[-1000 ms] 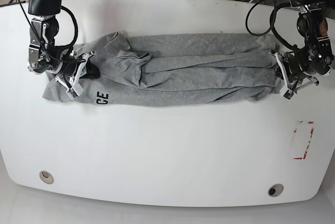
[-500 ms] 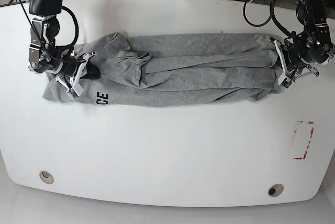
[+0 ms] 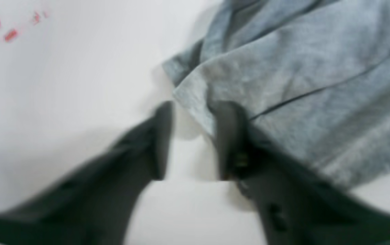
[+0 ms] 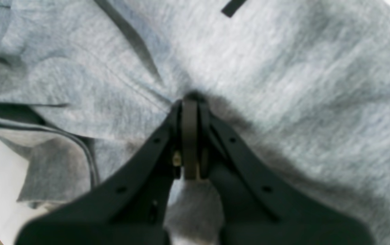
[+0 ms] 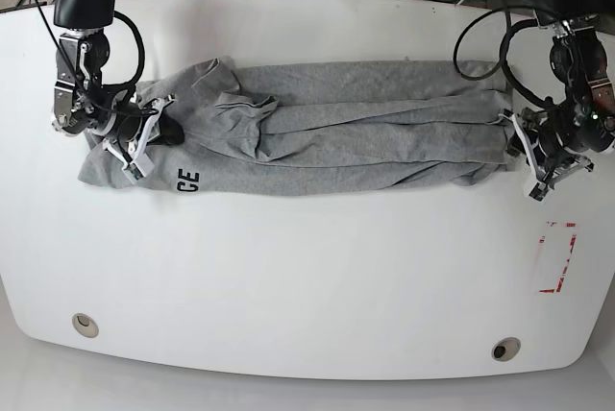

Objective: Layout the t-shirt on the table in an organized manner, then fold the t-shirt properly
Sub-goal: 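Reposition the left gripper at the strip's end and grasp it, then push the grasped strip end inward with the left gripper, then release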

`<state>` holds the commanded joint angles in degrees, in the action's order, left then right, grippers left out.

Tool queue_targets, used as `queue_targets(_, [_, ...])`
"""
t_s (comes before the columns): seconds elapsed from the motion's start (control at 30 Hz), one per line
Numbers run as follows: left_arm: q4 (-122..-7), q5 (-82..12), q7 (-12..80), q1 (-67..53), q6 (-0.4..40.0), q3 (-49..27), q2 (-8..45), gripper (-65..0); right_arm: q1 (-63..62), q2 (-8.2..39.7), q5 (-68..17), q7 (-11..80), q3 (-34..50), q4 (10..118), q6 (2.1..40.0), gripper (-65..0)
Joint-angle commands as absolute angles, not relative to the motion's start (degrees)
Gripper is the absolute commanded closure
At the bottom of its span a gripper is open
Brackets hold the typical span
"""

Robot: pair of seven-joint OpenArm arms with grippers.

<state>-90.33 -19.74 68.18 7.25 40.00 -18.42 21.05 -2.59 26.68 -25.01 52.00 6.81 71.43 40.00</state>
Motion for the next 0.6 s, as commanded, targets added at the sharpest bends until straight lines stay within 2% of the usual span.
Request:
queue_targets(0.23, [-80.75,-19.74,67.82,13.67,40.0,-18.42,21.14,-28.5,-2.59,26.68,-25.01,52.0,6.81,71.43,40.0,-0.8])
queue_targets(0.43, [-77.23,-19.74,66.86,15.52,40.0,-18.24,21.05,-28.6,-2.59,26.68,-25.01,52.0,6.9,71.43,40.0,-0.8])
queue_targets(0.6, [-73.71,-19.74,64.57,15.69,40.0,-14.29,21.05,-28.6,-2.59,26.68,-25.01,52.0,6.99,71.43,40.0,-0.8])
